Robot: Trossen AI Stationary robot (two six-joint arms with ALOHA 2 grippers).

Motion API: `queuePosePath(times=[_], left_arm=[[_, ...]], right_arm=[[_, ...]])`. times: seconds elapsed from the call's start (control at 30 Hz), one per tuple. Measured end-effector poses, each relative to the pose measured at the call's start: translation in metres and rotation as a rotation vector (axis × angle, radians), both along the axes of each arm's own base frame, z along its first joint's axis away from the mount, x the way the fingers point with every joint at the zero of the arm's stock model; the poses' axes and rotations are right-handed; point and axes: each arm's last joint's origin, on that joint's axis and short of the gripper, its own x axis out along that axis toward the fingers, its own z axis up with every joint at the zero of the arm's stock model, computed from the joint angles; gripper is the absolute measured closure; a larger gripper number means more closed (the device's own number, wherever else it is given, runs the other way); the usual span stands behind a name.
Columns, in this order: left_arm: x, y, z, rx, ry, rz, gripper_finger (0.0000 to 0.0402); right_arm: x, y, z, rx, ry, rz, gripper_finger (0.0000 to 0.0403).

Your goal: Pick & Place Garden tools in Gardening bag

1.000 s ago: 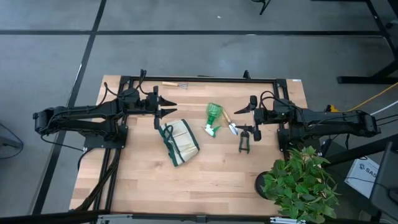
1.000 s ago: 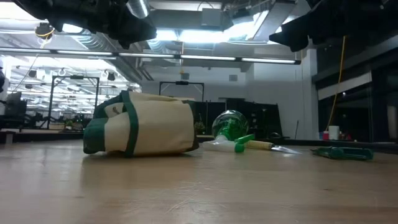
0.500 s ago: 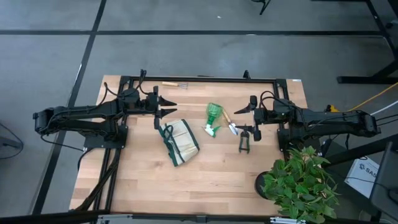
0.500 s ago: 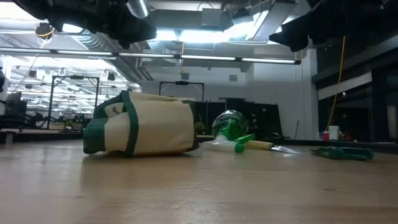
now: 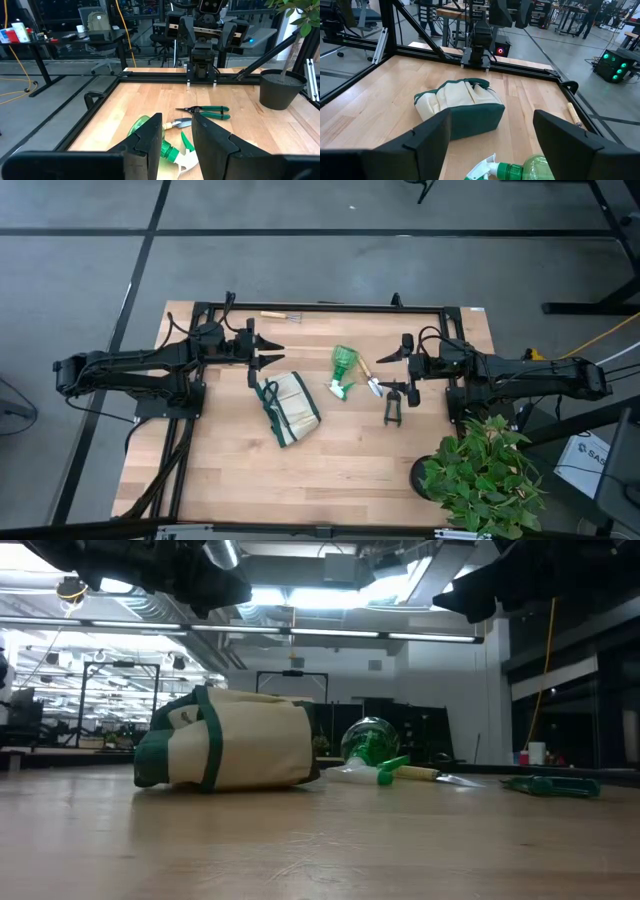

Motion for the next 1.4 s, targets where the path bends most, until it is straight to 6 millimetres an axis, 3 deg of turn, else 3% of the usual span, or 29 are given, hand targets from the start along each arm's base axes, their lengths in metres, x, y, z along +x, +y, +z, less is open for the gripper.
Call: queuePosePath(times=[1.2, 1.4], left_arm=[[0.0, 0.0, 0.0, 0.0, 0.0, 0.0, 0.03], [0.0, 0.0, 0.0, 0.0, 0.0, 0.0, 0.03]], right_arm=[[0.0002, 0.0, 0.001, 0.0, -0.011, -0.001, 0.0118], [0.0014, 0.0001, 0.009, 0.163, -0.087, -0.024, 0.0119]])
